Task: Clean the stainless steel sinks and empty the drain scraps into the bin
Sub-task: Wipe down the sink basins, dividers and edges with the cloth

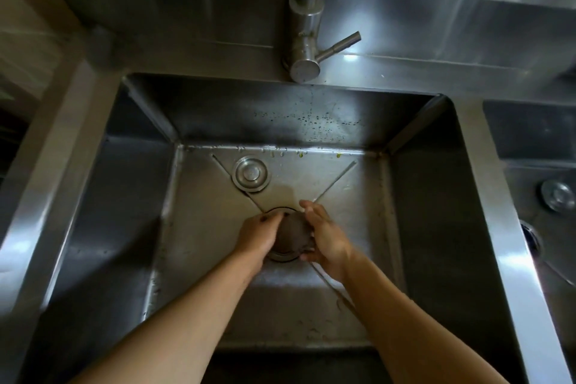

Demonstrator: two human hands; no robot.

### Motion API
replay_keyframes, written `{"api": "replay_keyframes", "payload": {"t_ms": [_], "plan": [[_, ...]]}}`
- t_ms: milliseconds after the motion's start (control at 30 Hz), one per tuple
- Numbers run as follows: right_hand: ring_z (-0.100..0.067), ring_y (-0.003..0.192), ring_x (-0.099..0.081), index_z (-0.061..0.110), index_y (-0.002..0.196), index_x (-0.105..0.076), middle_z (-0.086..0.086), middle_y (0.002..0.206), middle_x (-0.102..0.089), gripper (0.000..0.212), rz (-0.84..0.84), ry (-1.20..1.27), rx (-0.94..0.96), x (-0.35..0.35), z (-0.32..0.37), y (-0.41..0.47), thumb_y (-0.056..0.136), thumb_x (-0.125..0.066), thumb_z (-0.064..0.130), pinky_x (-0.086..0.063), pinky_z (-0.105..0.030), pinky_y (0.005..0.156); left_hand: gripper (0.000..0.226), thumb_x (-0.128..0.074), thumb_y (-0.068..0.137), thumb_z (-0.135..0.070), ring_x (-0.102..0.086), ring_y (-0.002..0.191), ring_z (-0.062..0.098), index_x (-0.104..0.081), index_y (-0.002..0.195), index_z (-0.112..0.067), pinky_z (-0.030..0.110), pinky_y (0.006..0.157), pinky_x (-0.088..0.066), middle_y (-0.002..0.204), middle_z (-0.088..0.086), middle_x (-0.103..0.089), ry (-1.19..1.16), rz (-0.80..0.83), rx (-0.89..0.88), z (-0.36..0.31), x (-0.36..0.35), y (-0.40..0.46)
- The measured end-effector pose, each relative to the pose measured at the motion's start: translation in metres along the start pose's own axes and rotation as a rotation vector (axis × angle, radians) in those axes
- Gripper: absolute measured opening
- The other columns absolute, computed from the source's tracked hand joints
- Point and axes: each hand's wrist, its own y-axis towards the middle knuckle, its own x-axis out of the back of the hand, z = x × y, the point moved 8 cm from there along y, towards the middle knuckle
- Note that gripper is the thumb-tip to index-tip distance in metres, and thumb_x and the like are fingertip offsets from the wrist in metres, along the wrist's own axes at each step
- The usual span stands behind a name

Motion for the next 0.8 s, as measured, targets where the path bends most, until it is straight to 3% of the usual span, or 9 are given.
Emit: {"api": "replay_keyframes", "payload": {"t_ms": [100, 167, 233, 267, 333, 400, 500, 633, 800], "plan": [[-0.024, 0.104, -0.059, 0.029, 0.131, -0.045, -0.01, 0.125, -0.052, 0.033, 0.154, -0.053, 0.178, -0.009, 0.012, -0.017, 0.098, -0.049, 0.026, -0.057, -0.026, 0.063, 0.019, -0.062, 0.084, -0.028, -0.056, 0.05, 0.02, -0.063, 0.082, -0.01, 0.016, 0.045, -0.037, 0.058, 0.007, -0.062, -0.234, 0.166, 0.336, 0.016, -0.011, -0.008], [-0.022, 0.108, -0.059, 0.035, 0.126, -0.046, -0.004, 0.123, -0.052, 0.042, 0.152, -0.283, 0.348, -0.014, 0.018, -0.026, 0.087, -0.061, 0.042, -0.057, -0.032, 0.083, 0.024, -0.07, 0.065, -0.027, -0.052, 0.044, 0.017, -0.061, 0.079, -0.01, 0.014, 0.049, -0.035, 0.057, 0.005, -0.055, -0.249, 0.258, 0.432, 0.018, -0.017, -0.015], [-0.012, 0.093, -0.06, 0.031, 0.108, -0.051, 0.0, 0.105, -0.057, 0.035, 0.043, -0.472, 0.521, -0.015, 0.028, -0.033, 0.082, -0.061, 0.052, -0.054, -0.025, 0.078, 0.022, -0.066, 0.07, -0.032, -0.04, 0.037, 0.013, -0.053, 0.062, -0.016, 0.013, 0.045, -0.027, 0.048, 0.0, -0.044, -0.214, 0.279, 0.475, 0.017, -0.018, -0.025], [-0.009, 0.08, -0.058, 0.027, 0.094, -0.05, 0.002, 0.091, -0.057, 0.029, -0.051, -0.517, 0.597, -0.013, 0.036, -0.037, 0.083, -0.061, 0.051, -0.051, -0.019, 0.069, 0.034, -0.061, 0.079, -0.032, -0.035, 0.032, 0.012, -0.047, 0.052, -0.017, 0.011, 0.041, -0.024, 0.042, -0.001, -0.04, -0.22, 0.288, 0.474, 0.017, -0.022, -0.027], [-0.008, 0.064, -0.05, 0.025, 0.074, -0.044, 0.005, 0.07, -0.051, 0.031, -0.234, -0.555, 0.668, -0.006, 0.045, -0.038, 0.085, -0.06, 0.05, -0.045, -0.019, 0.057, 0.046, -0.054, 0.089, -0.03, -0.039, 0.036, 0.013, -0.047, 0.046, -0.015, 0.014, 0.041, -0.029, 0.044, 0.002, -0.042, -0.258, 0.284, 0.45, 0.008, -0.028, -0.039], [-0.014, 0.063, -0.053, 0.022, 0.069, -0.047, 0.002, 0.066, -0.052, 0.033, -0.294, -0.499, 0.574, -0.004, 0.044, -0.031, 0.088, -0.056, 0.048, -0.048, -0.028, 0.057, 0.032, -0.054, 0.091, -0.025, -0.055, 0.062, 0.022, -0.059, 0.064, -0.008, 0.026, 0.057, -0.043, 0.065, 0.01, -0.057, -0.315, 0.194, 0.375, 0.008, -0.029, -0.035], [-0.016, 0.069, -0.057, 0.016, 0.072, -0.058, -0.003, 0.072, -0.06, 0.028, -0.259, -0.391, 0.343, -0.006, 0.028, -0.012, 0.093, -0.053, 0.034, -0.045, -0.019, 0.055, 0.022, -0.06, 0.086, -0.023, -0.066, 0.082, 0.027, -0.07, 0.092, -0.005, 0.03, 0.066, -0.051, 0.092, 0.014, -0.07, -0.201, -0.038, 0.221, 0.011, -0.013, -0.014], [-0.028, 0.074, -0.061, 0.017, 0.071, -0.062, -0.01, 0.076, -0.064, 0.024, -0.26, -0.186, 0.084, -0.007, -0.002, 0.012, 0.089, -0.049, 0.028, -0.048, -0.031, 0.058, 0.023, -0.048, 0.092, -0.016, -0.063, 0.093, 0.031, -0.069, 0.095, -0.007, 0.031, 0.076, -0.048, 0.1, 0.013, -0.069, 0.098, -0.177, -0.058, -0.003, -0.001, -0.001], [-0.015, 0.05, -0.043, 0.014, 0.076, -0.057, -0.002, 0.056, -0.046, 0.025, -0.172, -0.086, -0.189, -0.014, -0.022, 0.029, 0.093, -0.043, 0.024, -0.029, -0.016, 0.04, 0.028, -0.042, 0.097, -0.016, -0.056, 0.085, 0.032, -0.059, 0.076, -0.008, 0.032, 0.069, -0.035, 0.094, 0.02, -0.066, 0.37, -0.24, -0.335, -0.023, -0.001, 0.002]]}}
